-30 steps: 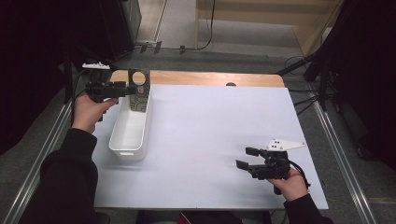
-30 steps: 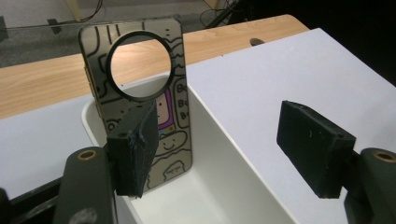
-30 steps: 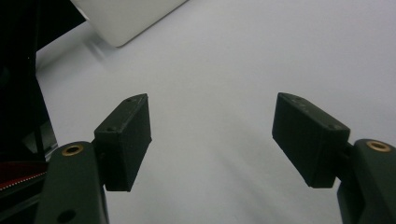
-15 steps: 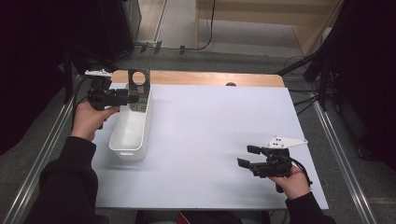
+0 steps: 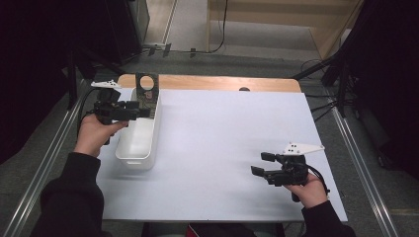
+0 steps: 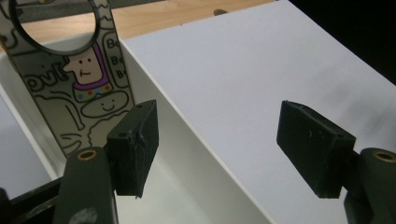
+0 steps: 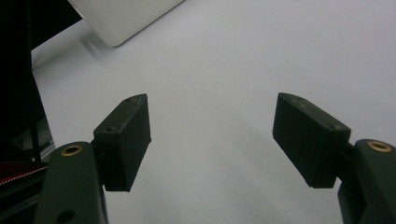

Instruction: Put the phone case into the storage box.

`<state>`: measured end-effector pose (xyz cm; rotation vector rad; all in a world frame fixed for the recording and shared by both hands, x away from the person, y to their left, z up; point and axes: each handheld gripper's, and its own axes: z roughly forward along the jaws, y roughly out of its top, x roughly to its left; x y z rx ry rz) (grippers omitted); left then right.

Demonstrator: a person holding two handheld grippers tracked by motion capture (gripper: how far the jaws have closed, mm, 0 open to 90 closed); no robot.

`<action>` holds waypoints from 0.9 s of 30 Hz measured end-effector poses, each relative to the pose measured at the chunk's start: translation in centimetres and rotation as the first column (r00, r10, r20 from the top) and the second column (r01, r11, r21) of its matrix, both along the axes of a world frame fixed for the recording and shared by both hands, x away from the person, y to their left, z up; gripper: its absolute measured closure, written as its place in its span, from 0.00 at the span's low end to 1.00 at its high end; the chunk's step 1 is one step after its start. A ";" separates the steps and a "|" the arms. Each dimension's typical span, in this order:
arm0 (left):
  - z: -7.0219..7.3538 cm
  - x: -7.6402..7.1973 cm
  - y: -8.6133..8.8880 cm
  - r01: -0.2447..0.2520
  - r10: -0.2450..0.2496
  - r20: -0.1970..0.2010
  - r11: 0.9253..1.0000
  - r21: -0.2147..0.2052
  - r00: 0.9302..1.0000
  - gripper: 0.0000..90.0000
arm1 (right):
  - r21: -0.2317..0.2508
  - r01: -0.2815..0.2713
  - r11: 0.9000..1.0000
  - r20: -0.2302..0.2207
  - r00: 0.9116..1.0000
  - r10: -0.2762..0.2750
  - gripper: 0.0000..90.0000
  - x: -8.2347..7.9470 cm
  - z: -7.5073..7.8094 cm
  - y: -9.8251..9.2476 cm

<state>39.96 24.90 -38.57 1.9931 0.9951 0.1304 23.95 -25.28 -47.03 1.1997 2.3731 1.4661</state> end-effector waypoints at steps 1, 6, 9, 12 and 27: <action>-0.1 -0.1 -0.1 0.007 -0.007 -0.001 1.000 0.001 1.000 0.33 | -0.002 0.002 1.000 0.001 1.000 -0.002 0.30 0.1 0.0 0.0; -0.2 -1.1 -0.6 0.035 -0.035 0.013 0.999 -0.012 0.999 0.32 | -0.002 0.003 1.000 0.002 1.000 -0.003 0.30 0.2 0.0 -0.1; -0.2 -1.8 -0.8 0.049 -0.048 0.019 0.999 -0.016 0.999 0.33 | 0.000 0.002 1.000 0.005 1.000 -0.002 0.30 0.2 0.1 -0.2; -0.2 -2.5 -1.0 0.060 -0.059 0.027 0.998 -0.006 0.998 0.32 | 0.001 0.000 1.000 0.005 1.000 0.000 0.30 0.2 0.1 -0.1; -1.3 -4.8 -0.7 0.078 -0.076 0.040 0.996 -0.044 0.996 0.32 | -0.002 -0.013 1.000 0.003 1.000 0.013 0.30 0.3 0.1 0.2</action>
